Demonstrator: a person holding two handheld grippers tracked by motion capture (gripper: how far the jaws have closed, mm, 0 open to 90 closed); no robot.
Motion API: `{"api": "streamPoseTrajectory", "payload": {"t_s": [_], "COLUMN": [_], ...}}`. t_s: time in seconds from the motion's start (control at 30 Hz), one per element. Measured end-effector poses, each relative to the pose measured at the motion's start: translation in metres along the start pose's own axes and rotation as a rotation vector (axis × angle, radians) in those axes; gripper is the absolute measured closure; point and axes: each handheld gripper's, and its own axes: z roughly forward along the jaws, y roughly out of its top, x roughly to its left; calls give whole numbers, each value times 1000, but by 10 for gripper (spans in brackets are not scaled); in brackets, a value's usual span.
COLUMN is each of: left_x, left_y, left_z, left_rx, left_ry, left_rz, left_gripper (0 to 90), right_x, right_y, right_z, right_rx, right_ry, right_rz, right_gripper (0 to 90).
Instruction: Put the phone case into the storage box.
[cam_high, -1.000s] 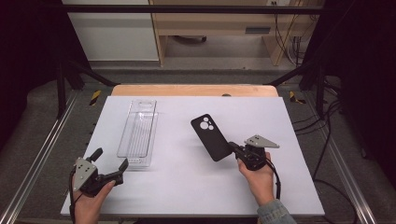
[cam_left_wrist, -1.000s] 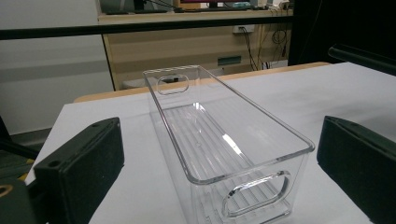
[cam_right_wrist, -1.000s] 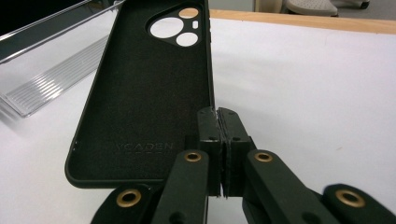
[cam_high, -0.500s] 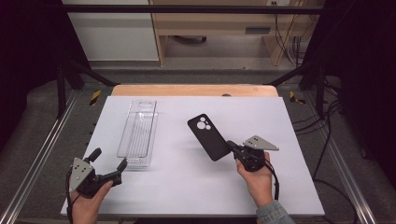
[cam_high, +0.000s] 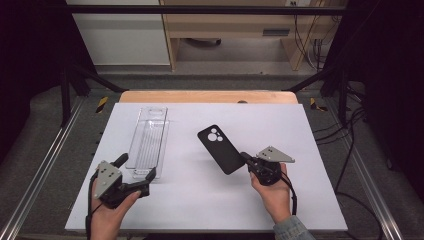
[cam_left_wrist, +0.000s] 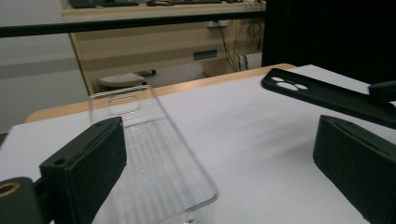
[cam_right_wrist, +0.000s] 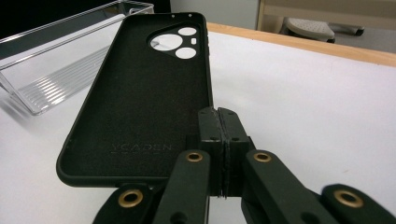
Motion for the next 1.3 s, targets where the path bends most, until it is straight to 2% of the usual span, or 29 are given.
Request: {"api": "streamPoseTrajectory", "payload": {"t_s": [0.1,0.27,0.43,0.6,0.73,0.87,1.3], "left_x": [-14,-31,-41,-47,-52,-55,-52], "left_y": [9,17,20,23,27,34,56], "left_z": [15,36,57,71,76,78,73], "left_rx": [30,61,98,114,117,120,105], "left_ry": [-41,-95,-131,-154,-166,-171,-170], "left_rz": [17,6,10,-9,-13,7,12], "left_gripper": [29,34,35,36,36,36,37], "right_x": [1,2,5,7,9,13,26], "right_y": [1,3,5,7,10,13,25], "right_z": [-1,-3,-6,-7,-11,-14,-21], "right_rx": [-7,-23,-33,-47,-68,-88,-139], "right_ry": [-1,-3,-3,-1,-4,-9,-17], "right_rz": [-1,-9,-21,-30,-39,-57,-106], "right_gripper": [899,899,899,899,899,899,899]}}
